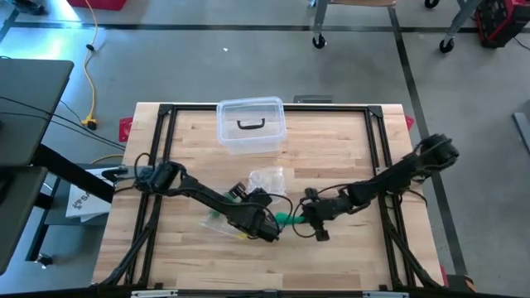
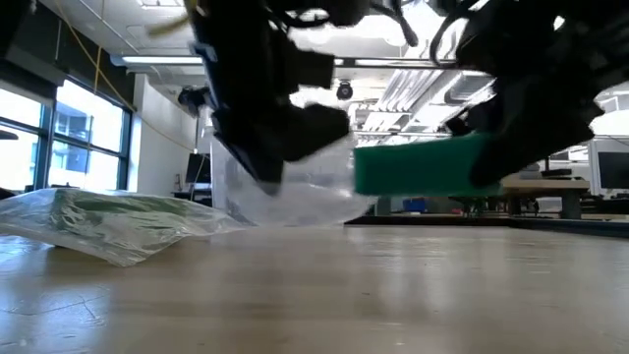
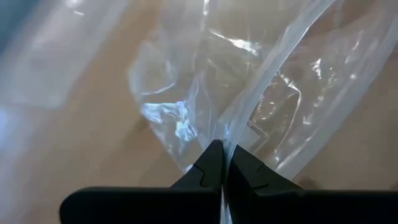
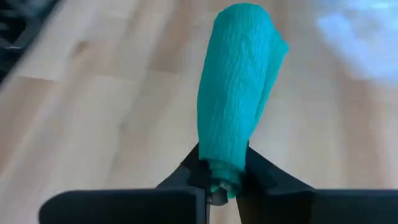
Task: Roll bandage
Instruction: Put the dark green bandage into the zip bag
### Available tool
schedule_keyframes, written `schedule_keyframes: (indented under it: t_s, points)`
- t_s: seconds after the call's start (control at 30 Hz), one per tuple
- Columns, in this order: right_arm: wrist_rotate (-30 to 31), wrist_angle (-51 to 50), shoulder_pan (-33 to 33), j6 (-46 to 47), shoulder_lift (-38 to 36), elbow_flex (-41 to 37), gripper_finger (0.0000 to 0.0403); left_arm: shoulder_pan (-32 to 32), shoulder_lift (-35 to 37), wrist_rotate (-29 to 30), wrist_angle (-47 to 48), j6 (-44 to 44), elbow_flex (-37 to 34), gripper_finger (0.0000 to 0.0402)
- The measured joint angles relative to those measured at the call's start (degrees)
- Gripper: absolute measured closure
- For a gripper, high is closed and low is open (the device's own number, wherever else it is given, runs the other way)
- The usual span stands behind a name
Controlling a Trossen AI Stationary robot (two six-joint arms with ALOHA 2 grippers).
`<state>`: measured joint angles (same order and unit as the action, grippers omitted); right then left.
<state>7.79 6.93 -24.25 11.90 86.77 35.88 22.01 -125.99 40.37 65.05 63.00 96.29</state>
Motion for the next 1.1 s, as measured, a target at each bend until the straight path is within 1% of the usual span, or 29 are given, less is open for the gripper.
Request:
schedule_keyframes:
  t_s: [0.1,0.13,0.2,0.33,0.53,0.77,0.87,0.93,1.03,1.1]
  points:
    - [9.44,-7.23,-2.63,4.44,-5.85,-0.04,0.0363,-1.05,-1.14,-2.98,-5.83,-2.98,-0.02,0.0401]
    - [11.48,-9.15,-3.23,5.68,-7.55,-0.04,0.0365,-1.45,-1.25,-3.77,-7.69,-3.81,-0.02,0.0401]
    - [12.90,-11.84,-3.78,7.07,-10.13,-0.04,0.0373,-1.94,-1.38,-4.19,-10.99,-5.33,-0.02,0.0401]
    - [12.85,-12.57,-4.03,6.37,-11.93,-0.04,0.0379,-2.67,-1.26,-4.16,-14.18,-6.75,0.68,0.0401]
    - [12.76,-13.48,-4.03,6.20,-10.74,-0.04,0.0371,-2.94,-1.18,-4.10,-14.45,-7.13,2.91,0.0401]
    - [16.55,-19.86,-3.38,13.06,-10.30,-0.04,0.0374,-2.44,-1.16,-3.63,-14.71,-10.17,6.01,0.0401]
    - [16.68,-19.77,-3.02,14.21,-10.30,-0.04,0.0373,-2.33,-1.14,-3.31,-16.05,-11.38,6.53,0.0401]
    - [14.86,-17.78,-3.02,12.62,-10.30,-0.04,0.0373,-2.33,-1.13,-3.01,-17.05,-12.15,6.54,0.0401]
    - [10.25,-13.21,-3.04,10.15,-10.30,-0.04,0.0373,-2.33,-1.12,-1.25,-18.89,-12.58,6.61,0.0401]
    - [9.02,-12.18,-3.02,9.90,-10.30,-0.04,0.0372,-2.33,-1.12,-0.13,-19.87,-12.94,6.62,0.0401]
